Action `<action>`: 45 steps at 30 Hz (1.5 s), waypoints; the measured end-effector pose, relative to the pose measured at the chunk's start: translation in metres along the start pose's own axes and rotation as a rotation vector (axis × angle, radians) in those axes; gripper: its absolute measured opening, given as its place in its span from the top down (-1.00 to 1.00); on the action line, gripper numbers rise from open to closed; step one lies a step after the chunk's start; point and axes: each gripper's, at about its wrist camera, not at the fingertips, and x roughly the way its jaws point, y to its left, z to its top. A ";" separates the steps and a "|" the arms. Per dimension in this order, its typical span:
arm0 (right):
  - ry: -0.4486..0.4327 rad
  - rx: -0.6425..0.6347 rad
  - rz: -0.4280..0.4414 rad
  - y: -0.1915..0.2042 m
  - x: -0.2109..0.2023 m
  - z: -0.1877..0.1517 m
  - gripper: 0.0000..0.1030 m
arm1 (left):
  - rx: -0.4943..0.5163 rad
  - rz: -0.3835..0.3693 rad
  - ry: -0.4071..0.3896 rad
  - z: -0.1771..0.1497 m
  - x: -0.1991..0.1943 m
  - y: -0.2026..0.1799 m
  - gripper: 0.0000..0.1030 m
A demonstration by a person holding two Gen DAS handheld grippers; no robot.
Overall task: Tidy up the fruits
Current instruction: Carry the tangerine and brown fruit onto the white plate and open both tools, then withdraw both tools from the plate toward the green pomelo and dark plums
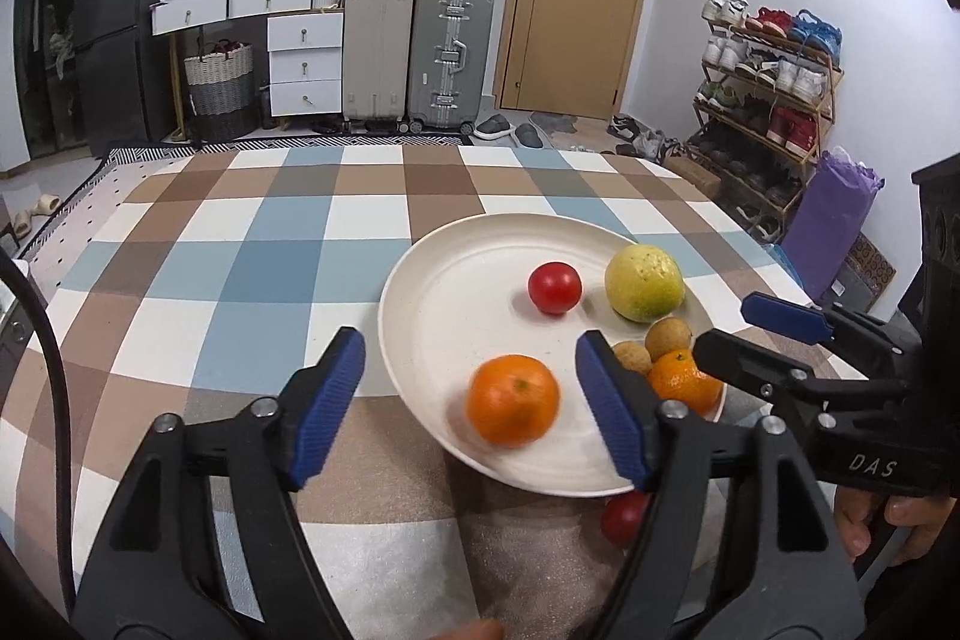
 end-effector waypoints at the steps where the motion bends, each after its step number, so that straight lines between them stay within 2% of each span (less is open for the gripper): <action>1: 0.000 0.002 -0.006 -0.001 -0.001 -0.001 -0.46 | 0.003 -0.005 0.008 -0.001 -0.001 0.001 -0.51; 4: 0.000 0.019 -0.004 -0.006 -0.005 -0.003 -0.71 | 0.018 0.008 0.023 -0.004 -0.005 0.000 -0.58; 6: 0.003 0.032 -0.003 -0.009 -0.007 -0.005 -0.79 | 0.025 0.009 0.029 -0.005 -0.010 -0.001 -0.65; 8: 0.009 0.036 -0.006 -0.011 -0.010 -0.007 -0.95 | 0.021 0.010 0.028 -0.006 -0.017 0.000 -0.89; 9: 0.011 0.039 -0.007 -0.012 -0.012 -0.008 -0.97 | 0.016 0.011 0.026 -0.006 -0.021 0.001 -0.96; 22: 0.038 0.006 0.005 0.001 -0.026 -0.021 -0.99 | 0.045 0.034 0.031 -0.022 -0.061 -0.002 -0.98; 45: 0.069 -0.018 0.005 0.017 -0.055 -0.049 -0.99 | 0.024 0.014 0.081 -0.059 -0.102 -0.014 -0.98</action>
